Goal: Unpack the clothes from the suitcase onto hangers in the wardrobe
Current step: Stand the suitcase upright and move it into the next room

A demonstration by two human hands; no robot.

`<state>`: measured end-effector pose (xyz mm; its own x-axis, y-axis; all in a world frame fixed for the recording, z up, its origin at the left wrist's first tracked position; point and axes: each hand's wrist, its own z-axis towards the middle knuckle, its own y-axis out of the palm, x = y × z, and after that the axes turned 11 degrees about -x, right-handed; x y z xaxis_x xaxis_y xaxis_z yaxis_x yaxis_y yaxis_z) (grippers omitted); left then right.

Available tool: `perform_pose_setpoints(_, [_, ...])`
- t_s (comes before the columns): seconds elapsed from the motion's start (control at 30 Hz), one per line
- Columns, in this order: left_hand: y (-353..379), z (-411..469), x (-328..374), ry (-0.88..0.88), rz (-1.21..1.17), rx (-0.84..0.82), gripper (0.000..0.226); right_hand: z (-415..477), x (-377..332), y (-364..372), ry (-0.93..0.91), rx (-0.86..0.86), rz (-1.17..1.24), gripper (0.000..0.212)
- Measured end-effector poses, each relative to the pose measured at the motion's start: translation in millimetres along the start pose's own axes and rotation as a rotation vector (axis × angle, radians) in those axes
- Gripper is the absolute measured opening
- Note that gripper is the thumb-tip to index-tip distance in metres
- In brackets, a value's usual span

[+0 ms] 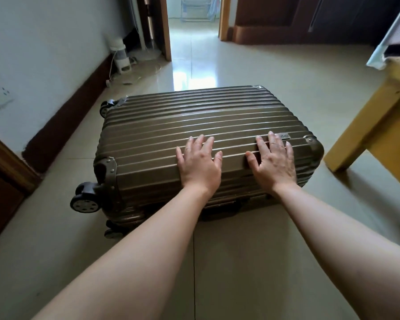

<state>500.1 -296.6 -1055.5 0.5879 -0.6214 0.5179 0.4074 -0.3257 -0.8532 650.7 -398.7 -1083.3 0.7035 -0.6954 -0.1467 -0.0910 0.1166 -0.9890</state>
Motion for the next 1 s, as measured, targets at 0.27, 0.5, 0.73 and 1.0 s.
perform_pose_setpoints(0.27, [24.6, 42.6, 40.8, -0.026, 0.245, -0.158, 0.054, 9.0, 51.9, 4.9, 0.051, 0.139, 0.166, 0.071])
perform_pose_setpoints(0.5, [47.3, 54.4, 62.3, -0.128, 0.394, -0.109, 0.061, 29.7, 103.5, 11.8, 0.312, 0.185, 0.823, 0.078])
perform_pose_setpoints(0.73, [55.5, 62.2, 75.7, -0.208, 0.423, -0.138, 0.065, 35.3, 114.6, 15.2, 0.485, 0.315, 1.058, 0.042])
perform_pose_setpoints(1.0, [52.2, 69.9, 100.7, -0.361, 0.408, -0.191, 0.072, 10.9, 125.8, 19.9, 0.794, 0.341, 1.113, 0.043])
